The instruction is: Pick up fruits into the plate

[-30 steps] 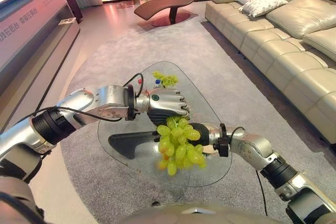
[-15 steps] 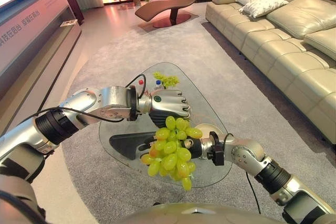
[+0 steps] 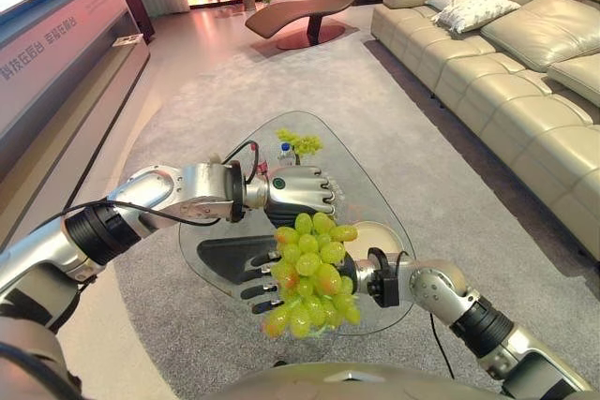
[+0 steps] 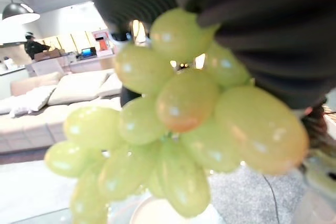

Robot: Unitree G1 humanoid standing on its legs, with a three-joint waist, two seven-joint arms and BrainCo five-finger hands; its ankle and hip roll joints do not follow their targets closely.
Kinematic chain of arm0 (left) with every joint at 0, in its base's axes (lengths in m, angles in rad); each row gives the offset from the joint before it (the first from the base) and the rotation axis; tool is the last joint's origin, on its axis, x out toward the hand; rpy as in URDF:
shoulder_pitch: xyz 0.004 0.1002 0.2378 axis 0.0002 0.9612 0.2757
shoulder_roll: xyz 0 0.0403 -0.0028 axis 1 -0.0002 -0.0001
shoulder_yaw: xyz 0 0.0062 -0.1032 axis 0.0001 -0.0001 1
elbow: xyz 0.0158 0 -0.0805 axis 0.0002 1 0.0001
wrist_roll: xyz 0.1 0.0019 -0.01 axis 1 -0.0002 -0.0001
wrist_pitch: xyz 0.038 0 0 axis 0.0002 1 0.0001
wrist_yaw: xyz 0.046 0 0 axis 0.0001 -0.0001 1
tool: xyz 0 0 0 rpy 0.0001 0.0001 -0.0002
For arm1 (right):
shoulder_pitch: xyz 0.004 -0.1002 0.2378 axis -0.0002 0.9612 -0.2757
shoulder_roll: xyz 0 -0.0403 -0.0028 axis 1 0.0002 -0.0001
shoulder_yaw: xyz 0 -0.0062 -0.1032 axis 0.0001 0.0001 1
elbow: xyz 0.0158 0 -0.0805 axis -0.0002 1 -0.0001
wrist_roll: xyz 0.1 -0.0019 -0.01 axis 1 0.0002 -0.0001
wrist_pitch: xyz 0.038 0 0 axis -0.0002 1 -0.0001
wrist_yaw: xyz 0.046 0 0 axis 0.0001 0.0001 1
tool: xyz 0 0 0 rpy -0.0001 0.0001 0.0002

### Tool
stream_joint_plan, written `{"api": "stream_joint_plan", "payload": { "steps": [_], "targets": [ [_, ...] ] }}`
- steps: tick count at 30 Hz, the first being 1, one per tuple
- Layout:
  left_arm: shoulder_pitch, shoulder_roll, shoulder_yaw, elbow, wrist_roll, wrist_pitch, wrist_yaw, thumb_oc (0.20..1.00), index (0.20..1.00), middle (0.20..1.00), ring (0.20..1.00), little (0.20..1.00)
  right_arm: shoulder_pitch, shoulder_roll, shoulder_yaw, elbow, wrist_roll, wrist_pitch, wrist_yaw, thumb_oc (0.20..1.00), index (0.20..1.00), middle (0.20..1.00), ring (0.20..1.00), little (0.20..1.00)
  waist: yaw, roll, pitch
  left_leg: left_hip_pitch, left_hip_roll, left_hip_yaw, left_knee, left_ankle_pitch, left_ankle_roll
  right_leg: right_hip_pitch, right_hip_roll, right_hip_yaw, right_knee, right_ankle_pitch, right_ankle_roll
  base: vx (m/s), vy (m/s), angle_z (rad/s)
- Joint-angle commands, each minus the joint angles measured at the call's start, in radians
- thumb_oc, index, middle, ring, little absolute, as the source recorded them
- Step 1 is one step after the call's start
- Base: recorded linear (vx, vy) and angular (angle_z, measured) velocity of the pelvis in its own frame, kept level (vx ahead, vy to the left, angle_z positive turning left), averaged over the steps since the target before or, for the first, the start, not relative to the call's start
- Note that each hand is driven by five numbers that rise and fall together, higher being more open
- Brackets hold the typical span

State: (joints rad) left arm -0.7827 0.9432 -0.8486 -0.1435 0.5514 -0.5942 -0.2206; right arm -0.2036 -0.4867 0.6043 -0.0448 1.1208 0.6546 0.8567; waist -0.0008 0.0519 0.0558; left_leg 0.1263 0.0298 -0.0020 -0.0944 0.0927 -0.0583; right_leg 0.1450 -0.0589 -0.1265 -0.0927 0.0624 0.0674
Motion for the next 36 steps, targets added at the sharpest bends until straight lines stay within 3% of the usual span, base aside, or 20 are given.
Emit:
{"api": "stream_joint_plan", "payload": {
  "steps": [1, 8, 9, 29, 30, 31, 36],
  "targets": [
    [-0.015, 0.026, 0.093, 0.092, 0.002, 0.011, 0.055, 0.2, 0.2, 0.2, 0.2, 0.2, 0.006, 0.059, -0.029, -0.101, 0.097, -0.02, 0.062, 1.0, 1.0, 1.0, 1.0, 1.0, 0.015, -0.041, 0.013, 0.072, -0.027, 0.034, 0.018, -0.186, 0.022, 0.041, -0.046, -0.041, 0.022, -0.095, 0.065, 0.0, 0.0, 0.0],
    [0.014, 0.029, 0.093, 0.112, 0.027, -0.001, 0.047, 0.2, 0.2, 0.2, 0.2, 0.2, 0.013, 0.06, -0.034, -0.098, 0.083, -0.023, 0.066, 1.0, 1.0, 1.0, 1.0, 1.0, 0.013, -0.042, 0.015, 0.071, -0.026, 0.033, 0.017, -0.185, 0.021, 0.04, -0.045, -0.04, 0.022, -0.094, 0.066, 0.0, 0.0, 0.0],
    [0.015, 0.026, 0.091, 0.113, 0.031, -0.002, 0.052, 0.2, 0.2, 0.2, 0.2, 0.2, 0.015, 0.06, -0.031, -0.091, 0.087, -0.033, 0.044, 0.2, 0.2, 0.2, 0.2, 0.2, 0.013, -0.042, 0.015, 0.071, -0.026, 0.033, 0.016, -0.185, 0.021, 0.04, -0.045, -0.04, 0.021, -0.095, 0.065, 0.0, 0.0, 0.0],
    [0.015, -0.005, 0.104, 0.121, 0.028, 0.01, 0.069, 0.2, 0.2, 0.2, 0.2, 0.2, 0.038, 0.067, -0.031, -0.061, 0.053, -0.033, 0.02, 0.2, 0.2, 0.2, 0.2, 0.2, 0.01, -0.043, 0.014, 0.071, -0.023, 0.031, 0.01, -0.183, 0.019, 0.037, -0.043, -0.035, 0.016, -0.09, 0.065, 0.0, 0.0, 0.0],
    [0.018, -0.007, 0.108, 0.122, 0.014, 0.02, 0.064, 0.514, 0.514, 0.514, 0.514, 0.514, 0.041, 0.068, -0.031, -0.058, 0.04, -0.038, 0.019, 0.2, 0.2, 0.2, 0.2, 0.2, 0.01, -0.044, 0.014, 0.071, -0.023, 0.03, 0.01, -0.183, 0.019, 0.037, -0.043, -0.034, 0.016, -0.09, 0.066, 0.0, 0.0, 0.0],
    [0.025, -0.01, 0.113, 0.125, 0.005, 0.026, 0.062, 1.0, 1.0, 1.0, 1.0, 1.0, 0.044, 0.067, -0.033, -0.055, 0.027, -0.044, 0.016, 0.2, 0.2, 0.2, 0.2, 0.2, 0.011, -0.044, 0.014, 0.071, -0.023, 0.03, 0.01, -0.183, 0.019, 0.037, -0.043, -0.034, 0.016, -0.09, 0.066, 0.0, 0.0, 0.0],
    [0.09, -0.039, 0.169, 0.132, -0.07, 0.086, 0.038, 1.0, 1.0, 1.0, 1.0, 1.0, 0.066, 0.052, -0.041, -0.027, -0.094, -0.113, -0.013, 0.2, 0.2, 0.2, 0.2, 0.2, 0.017, -0.05, 0.018, 0.068, -0.02, 0.029, 0.01, -0.18, 0.017, 0.036, -0.043, -0.036, 0.016, -0.088, 0.065, 0.0, 0.0, 0.0]
  ]
}}
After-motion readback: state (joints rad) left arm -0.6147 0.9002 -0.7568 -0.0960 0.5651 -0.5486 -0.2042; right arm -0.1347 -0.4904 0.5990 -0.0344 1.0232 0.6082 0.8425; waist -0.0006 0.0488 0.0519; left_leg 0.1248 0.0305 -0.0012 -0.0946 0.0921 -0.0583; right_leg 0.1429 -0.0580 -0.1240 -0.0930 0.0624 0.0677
